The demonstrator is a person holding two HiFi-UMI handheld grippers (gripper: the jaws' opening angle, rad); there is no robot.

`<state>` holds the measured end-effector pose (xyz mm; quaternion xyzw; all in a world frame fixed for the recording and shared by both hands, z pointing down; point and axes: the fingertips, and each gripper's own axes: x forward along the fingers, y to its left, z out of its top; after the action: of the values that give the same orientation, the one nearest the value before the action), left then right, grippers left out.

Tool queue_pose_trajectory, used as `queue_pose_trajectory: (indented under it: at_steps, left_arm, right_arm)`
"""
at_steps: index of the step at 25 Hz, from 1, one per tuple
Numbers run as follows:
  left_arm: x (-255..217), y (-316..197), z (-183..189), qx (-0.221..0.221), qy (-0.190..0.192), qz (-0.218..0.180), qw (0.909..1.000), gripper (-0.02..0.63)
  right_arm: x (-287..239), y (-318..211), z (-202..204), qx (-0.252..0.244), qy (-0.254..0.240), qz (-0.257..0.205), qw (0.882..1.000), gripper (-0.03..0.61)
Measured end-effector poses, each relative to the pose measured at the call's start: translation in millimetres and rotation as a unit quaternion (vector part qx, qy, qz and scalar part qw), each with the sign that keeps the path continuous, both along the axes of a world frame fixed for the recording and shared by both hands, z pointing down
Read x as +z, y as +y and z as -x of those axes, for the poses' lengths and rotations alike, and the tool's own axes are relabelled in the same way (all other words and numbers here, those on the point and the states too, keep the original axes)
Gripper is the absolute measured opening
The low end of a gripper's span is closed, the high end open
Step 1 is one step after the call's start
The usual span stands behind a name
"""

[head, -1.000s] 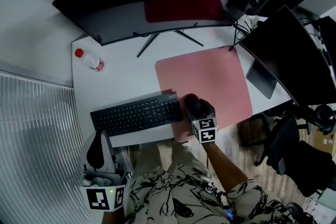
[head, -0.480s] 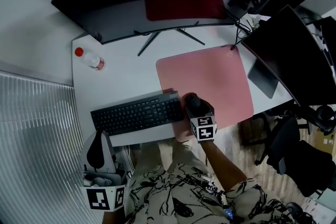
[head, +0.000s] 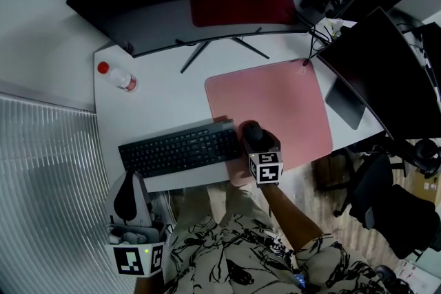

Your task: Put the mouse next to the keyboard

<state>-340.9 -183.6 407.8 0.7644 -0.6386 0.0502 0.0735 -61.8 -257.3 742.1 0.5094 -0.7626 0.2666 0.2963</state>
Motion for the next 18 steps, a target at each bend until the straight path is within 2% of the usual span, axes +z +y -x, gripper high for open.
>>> queue_pose_trajectory:
  at_steps: [8, 15, 18]
  left_arm:
    - [-0.8, -0.7, -0.2, -0.001, -0.002, 0.0, 1.0, -0.005]
    - [-4.2, -1.6, -1.2, -0.001, -0.001, -0.001, 1.0, -0.005]
    - [-5.6, -1.3, -2.2, 0.0, 0.0, -0.004, 1.0, -0.005]
  right_arm:
    - [1.6, -0.4, 0.0, 0.002, 0.019, 0.004, 1.0, 0.307]
    - [-0.1, 1.3, 2.2, -0.012, 0.01, 0.009, 1.0, 0.319]
    - [-1.4, 2.1, 2.7, -0.02, 0.01, 0.008, 1.0, 0.357]
